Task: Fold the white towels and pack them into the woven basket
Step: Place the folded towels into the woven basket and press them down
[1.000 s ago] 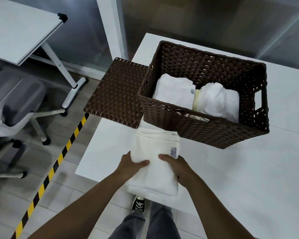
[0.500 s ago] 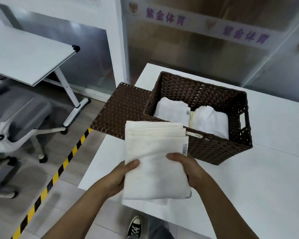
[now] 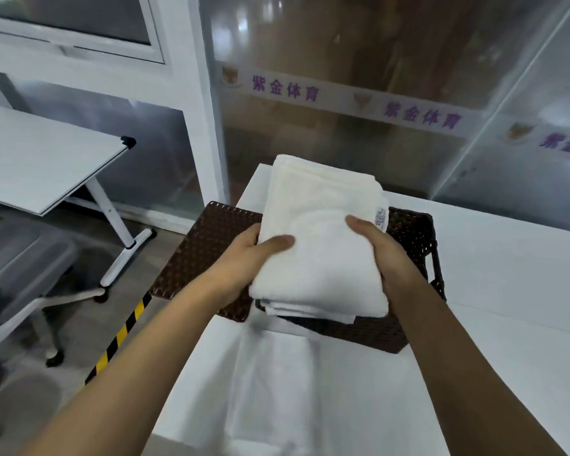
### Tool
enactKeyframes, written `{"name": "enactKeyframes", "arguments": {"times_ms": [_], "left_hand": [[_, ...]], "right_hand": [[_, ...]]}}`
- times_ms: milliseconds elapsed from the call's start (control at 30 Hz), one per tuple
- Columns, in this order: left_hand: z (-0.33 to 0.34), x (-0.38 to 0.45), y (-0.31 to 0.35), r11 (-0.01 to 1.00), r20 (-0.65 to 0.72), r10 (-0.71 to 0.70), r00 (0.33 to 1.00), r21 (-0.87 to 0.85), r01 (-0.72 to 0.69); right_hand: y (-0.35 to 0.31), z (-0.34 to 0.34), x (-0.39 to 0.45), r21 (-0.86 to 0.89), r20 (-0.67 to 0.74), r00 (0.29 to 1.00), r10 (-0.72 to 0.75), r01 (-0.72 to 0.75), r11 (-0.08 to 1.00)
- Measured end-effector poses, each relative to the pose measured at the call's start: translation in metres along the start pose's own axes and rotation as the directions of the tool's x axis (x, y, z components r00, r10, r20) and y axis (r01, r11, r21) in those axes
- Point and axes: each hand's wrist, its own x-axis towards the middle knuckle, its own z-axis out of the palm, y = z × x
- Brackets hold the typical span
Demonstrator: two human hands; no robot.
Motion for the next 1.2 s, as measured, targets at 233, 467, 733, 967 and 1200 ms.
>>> {"name": "enactKeyframes", "arguments": {"times_ms": [233, 467, 733, 967, 1200], "left_hand": [[0.026, 0.103, 0.004, 0.98, -0.093, -0.137, 0.986, 0.132, 0.149], [0.042, 0.176, -0.027, 0.92, -0.134, -0.143, 0.981, 0.347, 0.181], [0.023, 0.213, -0.082, 0.448, -0.15, -0.075, 0.986, 0.878, 0.168], [-0.001, 0.229, -0.151, -0.015, 0.072, -0.146, 0.987, 0.997, -0.075], [0.009, 0.223, -0.134, 0.054, 0.071, -0.129, 0.989, 0.996, -0.065]], "right_hand": [[-0.016, -0.028, 0.082, -0.179, -0.198, 0.98, -0.033, -0.003, 0.984], [0.016, -0.055, 0.159, -0.264, -0.251, 0.968, 0.017, -0.085, 0.961], [0.076, -0.049, 0.235, -0.57, -0.189, 0.982, -0.009, -0.102, 0.815], [0.094, -0.05, 0.228, -0.959, 0.249, 0.928, -0.277, 0.276, 0.062], [0.092, -0.05, 0.224, -0.955, 0.276, 0.941, -0.194, 0.292, 0.058]]}}
